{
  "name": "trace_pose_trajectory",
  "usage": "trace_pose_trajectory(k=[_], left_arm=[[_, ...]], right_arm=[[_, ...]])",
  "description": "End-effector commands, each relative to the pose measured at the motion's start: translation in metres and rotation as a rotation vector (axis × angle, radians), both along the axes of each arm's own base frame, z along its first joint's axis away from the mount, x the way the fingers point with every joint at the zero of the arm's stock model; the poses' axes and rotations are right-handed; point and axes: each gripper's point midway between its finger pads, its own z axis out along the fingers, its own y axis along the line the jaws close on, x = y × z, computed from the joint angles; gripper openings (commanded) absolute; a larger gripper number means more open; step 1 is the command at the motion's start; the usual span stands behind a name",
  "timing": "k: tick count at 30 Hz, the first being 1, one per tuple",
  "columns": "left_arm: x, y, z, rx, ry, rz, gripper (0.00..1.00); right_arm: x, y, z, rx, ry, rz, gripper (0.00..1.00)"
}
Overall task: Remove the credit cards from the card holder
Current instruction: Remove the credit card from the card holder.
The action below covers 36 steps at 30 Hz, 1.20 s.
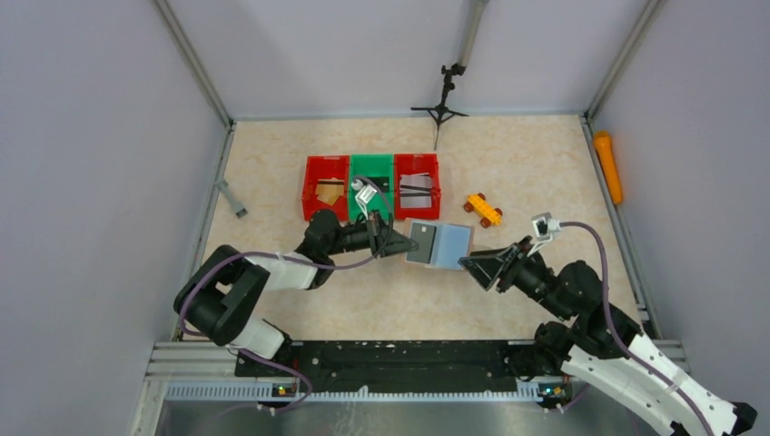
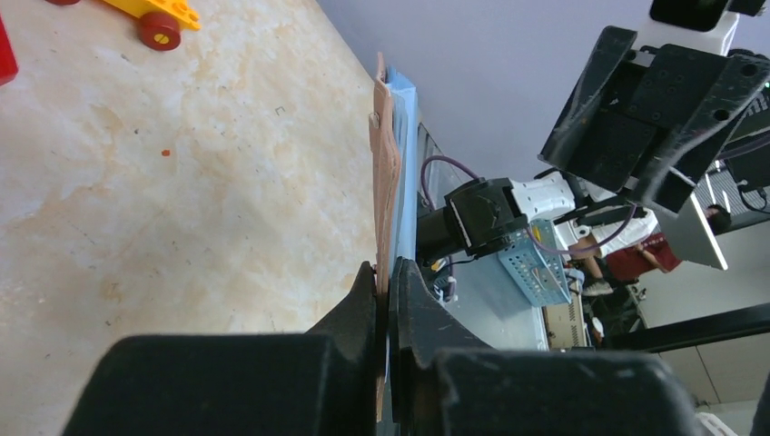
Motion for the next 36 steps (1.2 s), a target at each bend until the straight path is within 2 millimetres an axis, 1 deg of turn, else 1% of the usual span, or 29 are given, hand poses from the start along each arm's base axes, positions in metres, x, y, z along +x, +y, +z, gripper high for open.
trace_pose_trajectory(k=[1, 3, 4, 7, 9, 12, 15, 17, 20, 22, 25, 34, 36], left_arm=[[-0.011, -0.009, 0.037, -0.106, -0.122, -0.062, 0.0], [-0.017, -0.011, 0.041, -0.124, -0.132, -0.09, 0.0], [-0.019, -0.012, 0.042, -0.126, -0.135, -0.097, 0.0], [-0.024, -0.013, 0.044, -0.131, -0.145, -0.111, 0.0], [-0.025, -0.012, 0.046, -0.135, -0.154, -0.116, 0.0], [-0.027, -0.012, 0.048, -0.142, -0.158, -0.124, 0.0], [-0.032, -0.012, 0.054, -0.173, -0.165, -0.152, 0.0], [-0.037, -0.012, 0.059, -0.202, -0.17, -0.179, 0.0], [-0.046, -0.009, 0.069, -0.259, -0.194, -0.215, 0.0], [-0.051, -0.01, 0.072, -0.275, -0.193, -0.241, 0.0], [-0.057, -0.013, 0.074, -0.279, -0.201, -0.27, 0.0], [-0.066, -0.017, 0.076, -0.283, -0.218, -0.308, 0.0], [-0.067, -0.017, 0.076, -0.282, -0.219, -0.311, 0.0]], right_arm=[[-0.017, 0.041, 0.031, 0.087, -0.1, 0.235, 0.5], [-0.007, 0.05, 0.019, 0.039, -0.046, 0.228, 0.47], [-0.001, 0.056, 0.009, 0.005, -0.006, 0.225, 0.46], [0.01, 0.063, -0.005, -0.03, 0.047, 0.204, 0.42], [0.018, 0.06, -0.013, -0.034, 0.077, 0.149, 0.42], [0.027, 0.049, -0.021, -0.038, 0.094, 0.064, 0.41], [0.028, 0.044, -0.022, -0.02, 0.086, 0.038, 0.39], [0.027, 0.041, -0.019, -0.005, 0.069, 0.034, 0.36], [0.024, 0.04, -0.009, 0.035, 0.031, 0.046, 0.33], [0.021, 0.041, 0.001, 0.076, -0.005, 0.061, 0.31], [0.017, 0.041, 0.008, 0.107, -0.032, 0.075, 0.3], [0.017, 0.045, 0.007, 0.11, -0.024, 0.091, 0.27], [0.017, 0.046, 0.006, 0.111, -0.018, 0.094, 0.25]])
